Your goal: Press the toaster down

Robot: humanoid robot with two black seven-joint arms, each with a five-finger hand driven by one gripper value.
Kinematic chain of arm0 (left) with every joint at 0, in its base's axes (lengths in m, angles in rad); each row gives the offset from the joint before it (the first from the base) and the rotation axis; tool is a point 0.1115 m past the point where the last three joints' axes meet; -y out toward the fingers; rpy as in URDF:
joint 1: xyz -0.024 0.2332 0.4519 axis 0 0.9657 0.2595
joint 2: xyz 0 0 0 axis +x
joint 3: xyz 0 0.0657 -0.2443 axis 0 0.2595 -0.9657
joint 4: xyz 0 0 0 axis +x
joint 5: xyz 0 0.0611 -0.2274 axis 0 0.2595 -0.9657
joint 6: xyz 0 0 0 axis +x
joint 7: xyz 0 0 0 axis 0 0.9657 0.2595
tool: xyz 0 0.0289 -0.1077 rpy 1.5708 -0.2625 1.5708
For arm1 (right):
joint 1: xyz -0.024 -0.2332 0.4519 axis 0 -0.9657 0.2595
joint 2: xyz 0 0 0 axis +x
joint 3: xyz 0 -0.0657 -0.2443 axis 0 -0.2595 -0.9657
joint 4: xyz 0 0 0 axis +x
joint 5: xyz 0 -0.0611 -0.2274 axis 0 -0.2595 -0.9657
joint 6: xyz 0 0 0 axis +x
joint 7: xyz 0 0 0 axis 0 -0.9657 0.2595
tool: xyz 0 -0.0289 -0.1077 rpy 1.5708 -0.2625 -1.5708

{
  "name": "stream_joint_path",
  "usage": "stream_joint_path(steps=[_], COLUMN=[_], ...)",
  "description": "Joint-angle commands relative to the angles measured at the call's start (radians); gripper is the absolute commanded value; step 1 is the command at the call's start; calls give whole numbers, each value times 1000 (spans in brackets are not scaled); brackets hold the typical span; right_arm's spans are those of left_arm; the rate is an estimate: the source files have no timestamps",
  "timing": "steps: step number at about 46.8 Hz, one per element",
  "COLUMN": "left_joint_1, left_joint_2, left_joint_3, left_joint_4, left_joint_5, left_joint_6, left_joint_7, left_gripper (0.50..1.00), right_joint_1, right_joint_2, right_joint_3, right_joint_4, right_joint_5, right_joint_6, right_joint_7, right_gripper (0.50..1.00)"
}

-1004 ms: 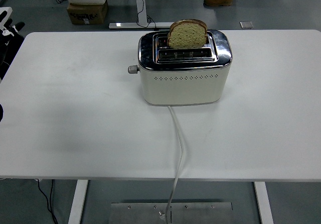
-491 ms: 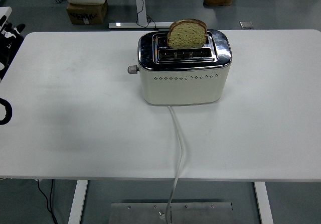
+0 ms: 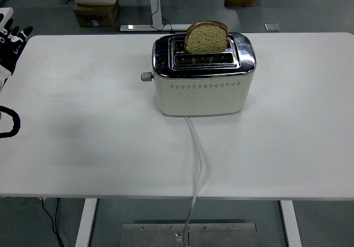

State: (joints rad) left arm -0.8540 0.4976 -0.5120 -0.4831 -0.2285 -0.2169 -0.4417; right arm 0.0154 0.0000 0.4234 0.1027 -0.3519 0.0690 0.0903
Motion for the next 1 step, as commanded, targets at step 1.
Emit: stream_joint_path(steps=[1], left_joint_1=[0], left_joint_2=[-2], left_joint_3=[-8], left_joint_4=[0], left_joint_5=[0], left_joint_6=[-1], left_joint_7=[0], left_gripper=[1000], right_joint_1=[0], right_joint_2=[0], right_joint_3=[1], right_joint_4=[0], right_joint_5=[1], right_joint_6=[2], right_joint_7=[0], right_gripper=[1000])
